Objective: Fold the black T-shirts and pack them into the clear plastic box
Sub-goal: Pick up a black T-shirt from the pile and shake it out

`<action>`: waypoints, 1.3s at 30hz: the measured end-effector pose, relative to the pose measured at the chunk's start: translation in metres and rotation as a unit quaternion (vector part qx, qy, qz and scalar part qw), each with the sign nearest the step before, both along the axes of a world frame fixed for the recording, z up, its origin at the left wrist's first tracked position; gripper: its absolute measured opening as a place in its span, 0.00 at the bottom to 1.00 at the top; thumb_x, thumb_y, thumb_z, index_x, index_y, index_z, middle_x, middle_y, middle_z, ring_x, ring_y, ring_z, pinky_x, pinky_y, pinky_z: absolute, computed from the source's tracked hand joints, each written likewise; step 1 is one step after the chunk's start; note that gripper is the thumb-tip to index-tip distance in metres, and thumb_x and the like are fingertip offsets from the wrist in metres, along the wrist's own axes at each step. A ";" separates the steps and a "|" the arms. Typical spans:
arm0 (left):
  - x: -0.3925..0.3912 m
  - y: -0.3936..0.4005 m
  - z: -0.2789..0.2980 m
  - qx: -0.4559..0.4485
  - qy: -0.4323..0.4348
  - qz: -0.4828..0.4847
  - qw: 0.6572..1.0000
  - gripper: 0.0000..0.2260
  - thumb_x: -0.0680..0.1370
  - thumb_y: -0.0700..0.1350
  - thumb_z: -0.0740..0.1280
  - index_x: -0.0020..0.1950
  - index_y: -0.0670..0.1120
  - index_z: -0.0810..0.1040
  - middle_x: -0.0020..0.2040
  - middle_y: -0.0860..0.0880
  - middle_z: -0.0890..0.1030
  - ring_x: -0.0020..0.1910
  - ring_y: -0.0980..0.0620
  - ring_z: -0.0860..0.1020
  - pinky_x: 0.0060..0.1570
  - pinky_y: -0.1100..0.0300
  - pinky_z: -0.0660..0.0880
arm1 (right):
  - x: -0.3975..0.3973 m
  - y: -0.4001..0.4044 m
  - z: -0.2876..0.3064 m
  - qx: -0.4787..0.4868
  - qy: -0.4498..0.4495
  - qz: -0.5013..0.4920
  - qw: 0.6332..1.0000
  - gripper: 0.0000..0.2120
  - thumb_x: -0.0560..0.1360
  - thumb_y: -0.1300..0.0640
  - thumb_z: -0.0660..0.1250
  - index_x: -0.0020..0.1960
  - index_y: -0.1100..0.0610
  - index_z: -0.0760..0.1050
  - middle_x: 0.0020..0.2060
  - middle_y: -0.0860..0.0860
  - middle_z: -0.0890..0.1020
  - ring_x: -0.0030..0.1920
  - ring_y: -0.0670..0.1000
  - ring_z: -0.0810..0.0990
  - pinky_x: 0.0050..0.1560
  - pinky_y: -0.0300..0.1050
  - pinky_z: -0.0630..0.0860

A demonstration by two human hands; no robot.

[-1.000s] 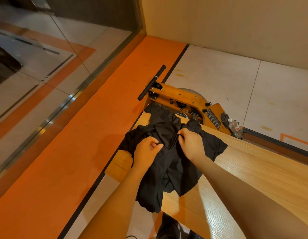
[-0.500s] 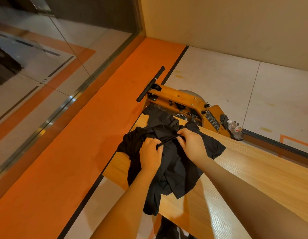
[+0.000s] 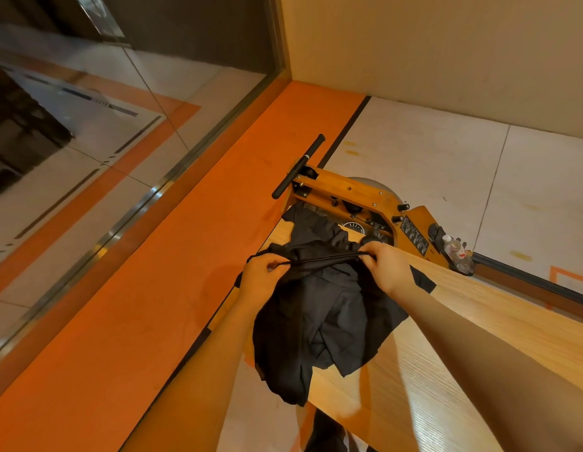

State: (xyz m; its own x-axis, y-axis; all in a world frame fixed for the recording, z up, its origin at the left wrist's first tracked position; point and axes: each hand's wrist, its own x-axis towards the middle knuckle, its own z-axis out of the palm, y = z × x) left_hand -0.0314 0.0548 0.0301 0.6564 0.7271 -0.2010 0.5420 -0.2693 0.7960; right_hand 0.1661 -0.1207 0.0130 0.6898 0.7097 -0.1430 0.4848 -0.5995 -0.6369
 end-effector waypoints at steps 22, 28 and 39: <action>-0.014 0.013 0.037 0.025 -0.053 0.088 0.994 0.05 0.79 0.40 0.67 0.45 0.41 0.80 0.44 0.46 0.80 0.46 0.48 0.77 0.44 0.58 0.73 | 0.039 -0.043 0.030 -0.076 0.031 0.082 0.993 0.07 0.80 0.55 0.64 0.46 0.56 0.77 0.42 0.53 0.79 0.43 0.54 0.77 0.45 0.50 0.75; -0.023 0.018 0.038 -0.017 -0.036 0.097 0.995 0.07 0.78 0.35 0.67 0.53 0.40 0.82 0.49 0.49 0.80 0.51 0.49 0.78 0.56 0.50 0.77 | 0.039 -0.053 0.029 -0.012 0.049 -0.037 0.998 0.09 0.81 0.54 0.64 0.45 0.57 0.75 0.37 0.52 0.78 0.41 0.55 0.76 0.43 0.49 0.72; -0.020 0.023 0.027 -0.005 -0.052 0.188 0.981 0.05 0.78 0.38 0.66 0.51 0.42 0.81 0.50 0.45 0.81 0.53 0.42 0.78 0.56 0.42 0.75 | 0.036 -0.057 0.034 0.099 0.180 -0.118 0.971 0.10 0.79 0.55 0.66 0.49 0.62 0.80 0.42 0.59 0.82 0.47 0.58 0.80 0.52 0.56 0.78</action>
